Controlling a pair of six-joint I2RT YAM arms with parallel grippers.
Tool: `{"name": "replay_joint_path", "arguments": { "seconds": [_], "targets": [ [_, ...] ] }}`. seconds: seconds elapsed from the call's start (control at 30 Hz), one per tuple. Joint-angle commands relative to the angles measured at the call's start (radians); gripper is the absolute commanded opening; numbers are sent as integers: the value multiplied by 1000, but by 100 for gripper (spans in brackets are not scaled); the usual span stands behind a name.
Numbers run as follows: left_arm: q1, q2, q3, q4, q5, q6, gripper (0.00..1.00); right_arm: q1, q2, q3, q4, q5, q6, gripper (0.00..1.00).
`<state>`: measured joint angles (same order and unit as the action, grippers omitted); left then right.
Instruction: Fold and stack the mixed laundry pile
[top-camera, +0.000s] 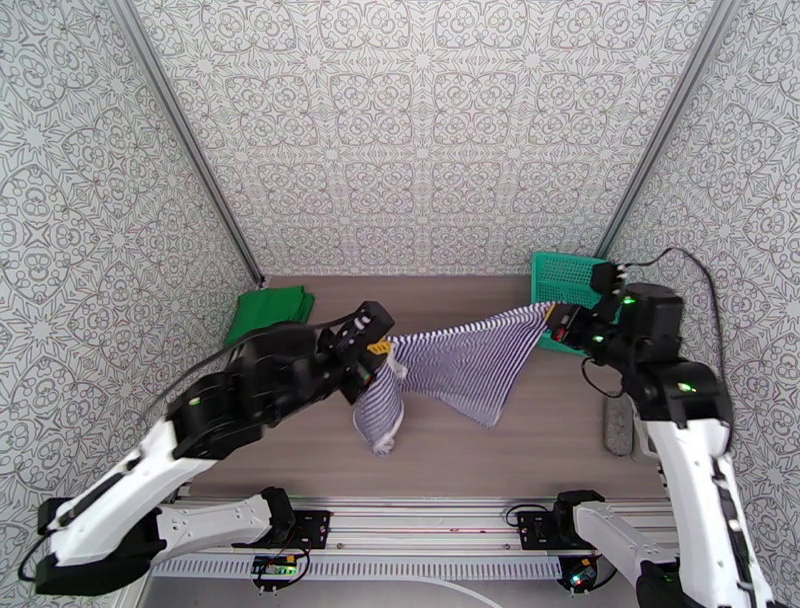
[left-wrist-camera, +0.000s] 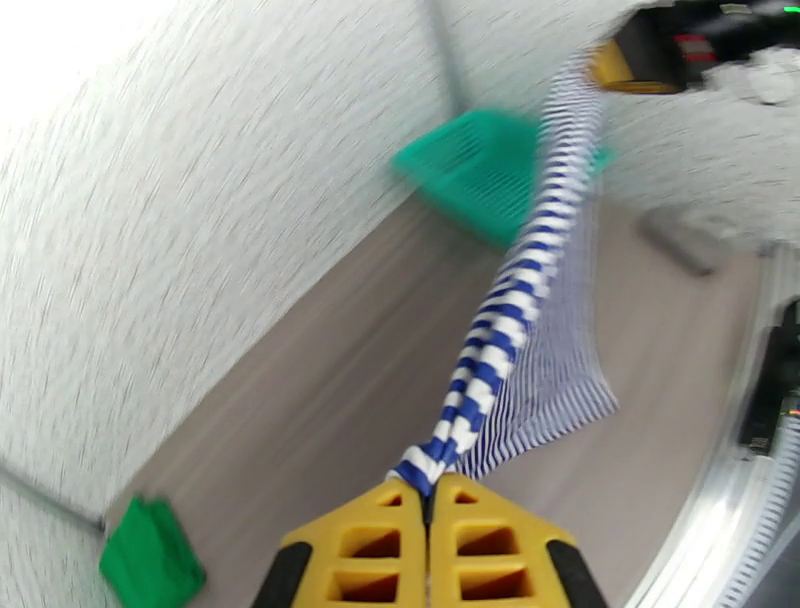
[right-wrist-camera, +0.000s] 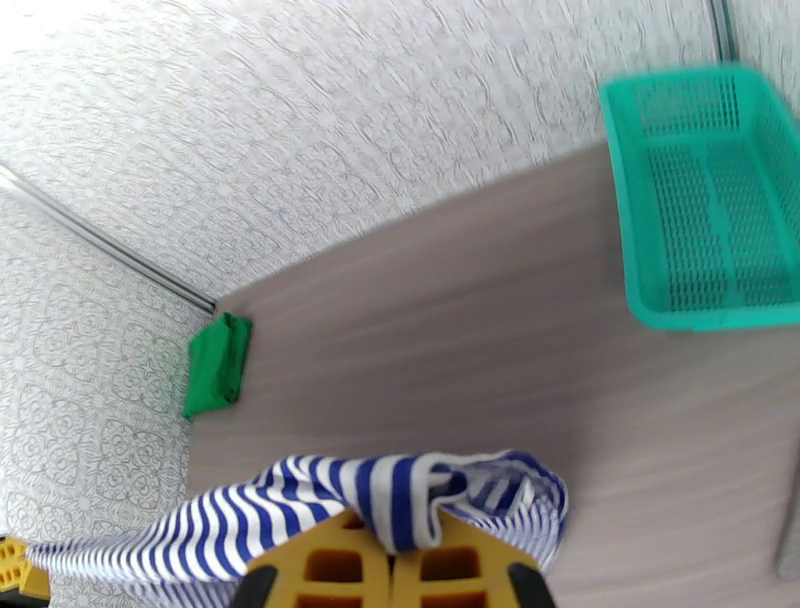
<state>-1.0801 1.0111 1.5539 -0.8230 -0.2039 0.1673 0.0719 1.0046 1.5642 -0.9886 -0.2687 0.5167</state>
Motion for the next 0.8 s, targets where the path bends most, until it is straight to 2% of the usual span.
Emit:
{"name": "replay_joint_path", "arguments": {
  "seconds": [0.0, 0.07, 0.23, 0.37, 0.4, 0.43, 0.47, 0.53, 0.6, 0.7, 0.77],
  "targets": [
    [-66, -57, 120, -87, 1, 24, 0, -7, -27, 157, -180, 69, -70, 0],
    [-79, -53, 151, -98, -3, 24, 0, -8, -31, 212, -215, 74, -70, 0],
    [-58, 39, 282, -192, -125, -10, 0, -7, -16, 303, -275, 65, -58, 0],
    [18, 82, 293, -250, -101, -58, 0, -7, -7, 351, -321, 97, -71, 0],
    [67, 84, 276, -251, -64, -79, 0, -7, -1, 351, -329, 104, -74, 0],
    [154, 86, 250, -246, 28, -110, 0, -8, 6, 342, -333, 109, -79, 0],
    [255, 89, 218, -232, 138, -145, 0, -7, 21, 321, -334, 109, -84, 0],
    [523, 102, 107, -159, 384, -251, 0, -7, 64, 258, -328, 110, -93, 0],
    [689, 140, -13, -73, 537, -300, 0, -7, 101, 160, -276, 91, -94, 0],
    [839, 256, -172, 93, 700, -334, 0, -8, 162, -20, -93, 40, -76, 0],
    [879, 369, -233, 212, 734, -339, 3, -7, 232, -117, 41, 32, -64, 0]
  ]
}}
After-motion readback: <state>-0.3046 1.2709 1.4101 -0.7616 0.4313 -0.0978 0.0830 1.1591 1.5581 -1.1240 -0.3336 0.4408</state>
